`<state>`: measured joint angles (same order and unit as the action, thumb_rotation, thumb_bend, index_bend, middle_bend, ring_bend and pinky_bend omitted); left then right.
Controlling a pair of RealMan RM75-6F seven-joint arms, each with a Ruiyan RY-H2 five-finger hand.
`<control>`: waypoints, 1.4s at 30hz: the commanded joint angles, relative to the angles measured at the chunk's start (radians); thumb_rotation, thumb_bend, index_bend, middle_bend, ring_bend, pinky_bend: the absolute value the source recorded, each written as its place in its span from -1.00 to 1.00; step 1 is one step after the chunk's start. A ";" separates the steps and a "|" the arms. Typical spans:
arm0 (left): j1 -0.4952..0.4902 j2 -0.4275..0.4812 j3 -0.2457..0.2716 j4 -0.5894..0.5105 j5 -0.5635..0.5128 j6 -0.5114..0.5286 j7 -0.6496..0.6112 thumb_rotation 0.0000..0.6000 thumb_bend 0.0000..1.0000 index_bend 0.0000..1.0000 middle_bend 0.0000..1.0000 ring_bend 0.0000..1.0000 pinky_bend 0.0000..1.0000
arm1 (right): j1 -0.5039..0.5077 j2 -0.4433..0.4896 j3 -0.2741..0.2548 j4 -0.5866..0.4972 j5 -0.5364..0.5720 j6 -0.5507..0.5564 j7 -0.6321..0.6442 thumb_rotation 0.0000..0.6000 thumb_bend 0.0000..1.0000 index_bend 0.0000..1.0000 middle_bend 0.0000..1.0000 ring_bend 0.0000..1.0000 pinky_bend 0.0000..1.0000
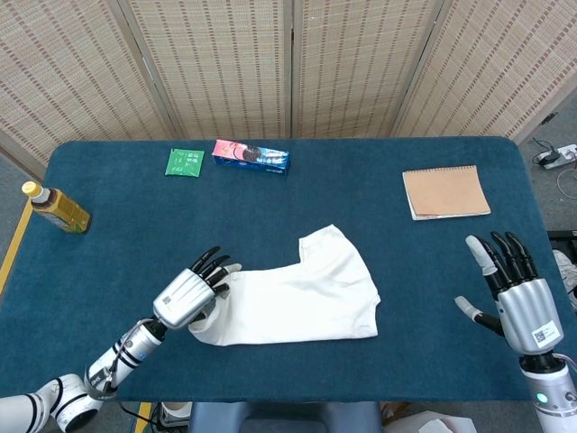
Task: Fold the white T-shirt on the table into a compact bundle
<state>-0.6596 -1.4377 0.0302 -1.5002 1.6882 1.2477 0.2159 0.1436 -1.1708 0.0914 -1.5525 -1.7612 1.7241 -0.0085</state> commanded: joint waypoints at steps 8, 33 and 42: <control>-0.022 0.131 -0.063 -0.165 -0.033 -0.056 0.162 1.00 0.09 0.37 -0.57 -0.78 -0.99 | -0.010 0.001 -0.004 0.011 -0.010 0.018 0.020 1.00 -0.79 -0.92 -0.69 -0.90 -0.88; 0.173 0.330 0.016 -0.005 -0.005 0.112 -0.042 1.00 0.09 0.38 -0.57 -0.78 -0.99 | 0.027 -0.014 0.004 -0.047 -0.056 -0.015 -0.035 1.00 -0.79 -0.92 -0.69 -0.90 -0.88; 0.215 0.365 0.011 0.052 -0.088 0.068 -0.055 1.00 0.09 0.38 -0.57 -0.78 -0.99 | 0.043 -0.024 0.010 -0.049 -0.060 -0.028 -0.032 1.00 -0.79 -0.92 -0.69 -0.90 -0.88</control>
<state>-0.4487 -1.0766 0.0430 -1.4521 1.6050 1.3205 0.1655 0.1862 -1.1942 0.1012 -1.6012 -1.8212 1.6968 -0.0408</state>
